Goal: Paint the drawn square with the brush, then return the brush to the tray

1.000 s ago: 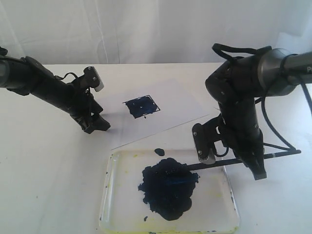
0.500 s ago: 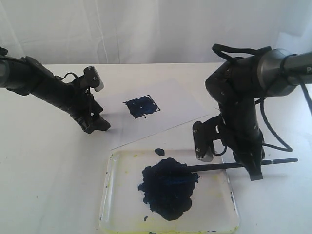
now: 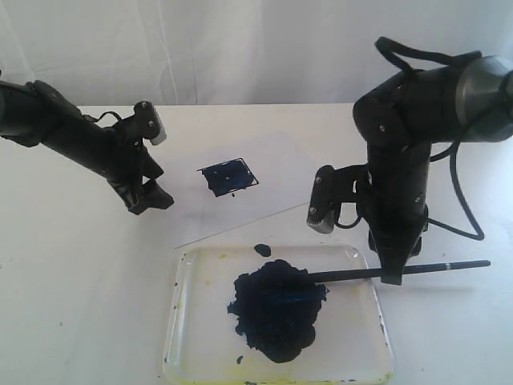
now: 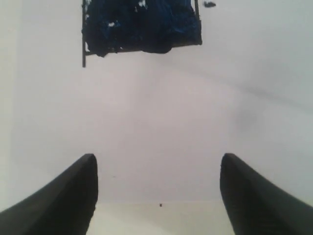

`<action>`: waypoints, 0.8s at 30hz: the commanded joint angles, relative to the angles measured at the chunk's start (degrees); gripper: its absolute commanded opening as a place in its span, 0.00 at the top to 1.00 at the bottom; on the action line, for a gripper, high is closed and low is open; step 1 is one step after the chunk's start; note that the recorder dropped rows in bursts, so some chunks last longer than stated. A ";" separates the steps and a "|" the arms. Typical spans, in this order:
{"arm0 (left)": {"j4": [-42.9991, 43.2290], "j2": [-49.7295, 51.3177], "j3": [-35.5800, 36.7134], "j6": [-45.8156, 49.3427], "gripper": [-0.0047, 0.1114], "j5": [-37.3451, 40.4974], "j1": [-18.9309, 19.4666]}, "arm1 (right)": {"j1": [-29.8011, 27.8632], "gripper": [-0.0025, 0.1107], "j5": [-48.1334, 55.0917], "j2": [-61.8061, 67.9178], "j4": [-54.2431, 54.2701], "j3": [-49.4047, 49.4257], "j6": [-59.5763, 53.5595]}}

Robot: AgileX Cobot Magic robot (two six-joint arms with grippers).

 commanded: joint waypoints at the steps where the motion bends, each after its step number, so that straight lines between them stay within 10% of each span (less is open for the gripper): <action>1: -2.52 -4.03 0.37 0.16 0.34 0.86 -0.26 | -2.09 0.67 -2.75 -1.95 7.38 0.22 1.34; 4: -4.29 -6.67 0.37 -4.64 0.50 1.90 -0.26 | -4.17 0.69 -5.34 -2.23 13.01 0.22 7.00; 8: -0.12 -10.91 0.37 -27.59 0.96 10.62 -0.26 | -8.23 0.98 -4.04 -2.69 13.34 0.22 19.25; 14: 34.28 -18.26 0.37 -74.00 0.96 28.53 -0.26 | -20.31 0.98 -4.78 -6.18 21.00 0.22 32.44; 24: 37.06 -29.16 16.16 -83.22 0.96 34.31 9.04 | -28.96 0.98 -9.22 -16.46 21.42 12.86 30.04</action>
